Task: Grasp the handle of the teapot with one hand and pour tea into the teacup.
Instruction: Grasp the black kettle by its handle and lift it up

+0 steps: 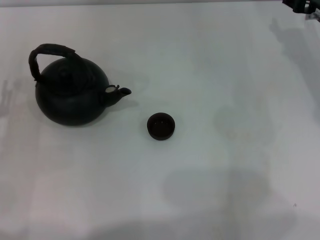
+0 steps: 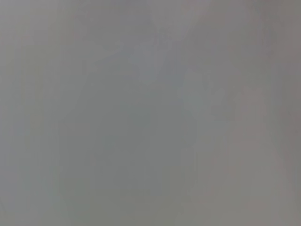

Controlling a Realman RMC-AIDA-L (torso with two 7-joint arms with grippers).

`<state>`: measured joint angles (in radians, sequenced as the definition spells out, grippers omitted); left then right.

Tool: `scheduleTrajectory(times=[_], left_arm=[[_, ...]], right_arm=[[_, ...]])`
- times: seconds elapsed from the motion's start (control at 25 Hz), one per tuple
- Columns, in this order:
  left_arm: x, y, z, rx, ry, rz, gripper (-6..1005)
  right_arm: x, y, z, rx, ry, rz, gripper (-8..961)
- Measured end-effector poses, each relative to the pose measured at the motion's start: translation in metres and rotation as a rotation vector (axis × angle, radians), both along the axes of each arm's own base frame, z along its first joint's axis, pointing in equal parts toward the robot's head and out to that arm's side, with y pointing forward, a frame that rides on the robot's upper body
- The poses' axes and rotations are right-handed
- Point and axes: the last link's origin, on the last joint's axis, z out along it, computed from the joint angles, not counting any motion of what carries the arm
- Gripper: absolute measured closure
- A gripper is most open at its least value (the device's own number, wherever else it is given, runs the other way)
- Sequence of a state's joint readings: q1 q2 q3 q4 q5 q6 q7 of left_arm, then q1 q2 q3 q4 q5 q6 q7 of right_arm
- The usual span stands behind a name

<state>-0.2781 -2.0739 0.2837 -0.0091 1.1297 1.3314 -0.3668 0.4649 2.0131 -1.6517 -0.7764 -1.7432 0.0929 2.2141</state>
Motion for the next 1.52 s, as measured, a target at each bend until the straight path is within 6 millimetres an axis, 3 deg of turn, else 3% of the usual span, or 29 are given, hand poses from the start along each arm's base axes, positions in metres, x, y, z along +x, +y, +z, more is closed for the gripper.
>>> scheduleTrajectory(times=[0.16,0.32,0.48,0.6,0.88,1.12,1.52], left_arm=[[-0.002,-0.004,-0.001,-0.006,0.001,0.008,361],[-0.002,-0.006,-0.003,-0.014,-0.001,0.003,362],[0.0,-0.005,-0.005,-0.03,0.005,-0.009,361],[0.001,-0.004,-0.005,-0.033,0.006,-0.014,361],[0.005,0.0,-0.007,-0.046,0.009,-0.03,361],[0.007,0.003,-0.009,-0.051,0.009,-0.039,362],[0.008,0.004,-0.008,-0.051,0.009,-0.041,361]], right_arm=[[-0.02,-0.005,-0.011,0.101,-0.192,0.111,81],[-0.033,-0.008,-0.017,0.161,-0.237,0.17,84],[-0.027,-0.009,-0.016,0.18,-0.174,0.123,89],[-0.011,-0.013,-0.015,0.187,-0.094,0.041,93],[-0.002,-0.016,-0.015,0.177,-0.065,0.004,95],[-0.022,-0.017,-0.034,0.121,-0.037,0.055,97],[-0.052,-0.015,-0.039,0.118,0.055,0.11,116]])
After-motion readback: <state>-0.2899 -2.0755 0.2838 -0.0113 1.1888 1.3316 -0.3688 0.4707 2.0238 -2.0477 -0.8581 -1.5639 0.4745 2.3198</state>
